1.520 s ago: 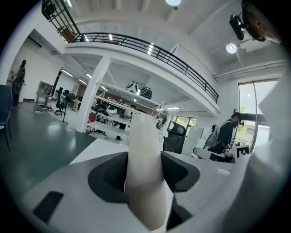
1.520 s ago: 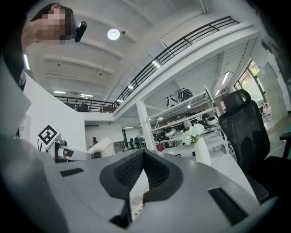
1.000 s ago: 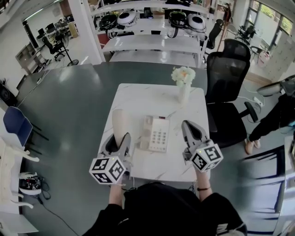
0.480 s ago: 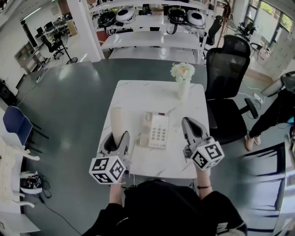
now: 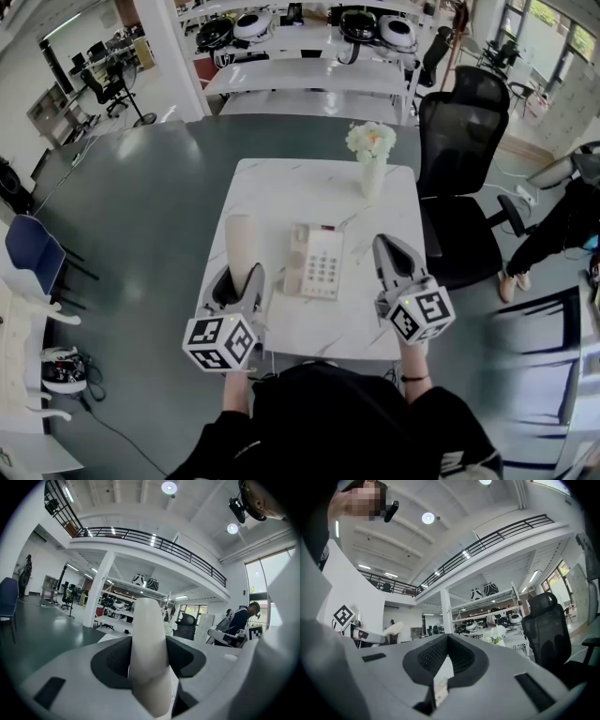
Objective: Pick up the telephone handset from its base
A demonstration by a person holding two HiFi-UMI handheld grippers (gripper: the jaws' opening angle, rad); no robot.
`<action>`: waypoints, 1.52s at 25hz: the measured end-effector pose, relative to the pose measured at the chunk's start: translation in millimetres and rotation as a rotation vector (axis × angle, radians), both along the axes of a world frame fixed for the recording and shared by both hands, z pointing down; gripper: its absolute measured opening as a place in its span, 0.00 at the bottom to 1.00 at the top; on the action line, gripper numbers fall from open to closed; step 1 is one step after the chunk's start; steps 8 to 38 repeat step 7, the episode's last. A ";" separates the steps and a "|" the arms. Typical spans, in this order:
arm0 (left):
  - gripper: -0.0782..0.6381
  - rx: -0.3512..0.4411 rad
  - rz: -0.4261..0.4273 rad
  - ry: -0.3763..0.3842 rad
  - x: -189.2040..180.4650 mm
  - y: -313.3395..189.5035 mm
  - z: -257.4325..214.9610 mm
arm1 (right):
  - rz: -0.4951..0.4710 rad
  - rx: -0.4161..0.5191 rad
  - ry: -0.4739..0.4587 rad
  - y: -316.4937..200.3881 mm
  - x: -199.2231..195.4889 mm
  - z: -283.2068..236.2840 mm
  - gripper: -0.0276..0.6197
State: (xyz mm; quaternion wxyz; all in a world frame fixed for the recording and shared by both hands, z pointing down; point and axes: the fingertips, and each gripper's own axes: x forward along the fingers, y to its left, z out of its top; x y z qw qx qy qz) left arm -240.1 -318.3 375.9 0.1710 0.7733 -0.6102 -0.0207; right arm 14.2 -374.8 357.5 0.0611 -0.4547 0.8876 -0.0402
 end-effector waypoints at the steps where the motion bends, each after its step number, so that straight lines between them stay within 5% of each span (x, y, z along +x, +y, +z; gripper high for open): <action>1: 0.40 -0.002 0.001 0.000 0.1 -0.4 0.7 | 0.001 0.000 0.001 -0.3 0.1 0.2 0.03; 38: 0.40 -0.008 0.004 0.002 0.9 -1.8 3.3 | 0.013 0.000 0.001 -1.9 1.2 0.7 0.03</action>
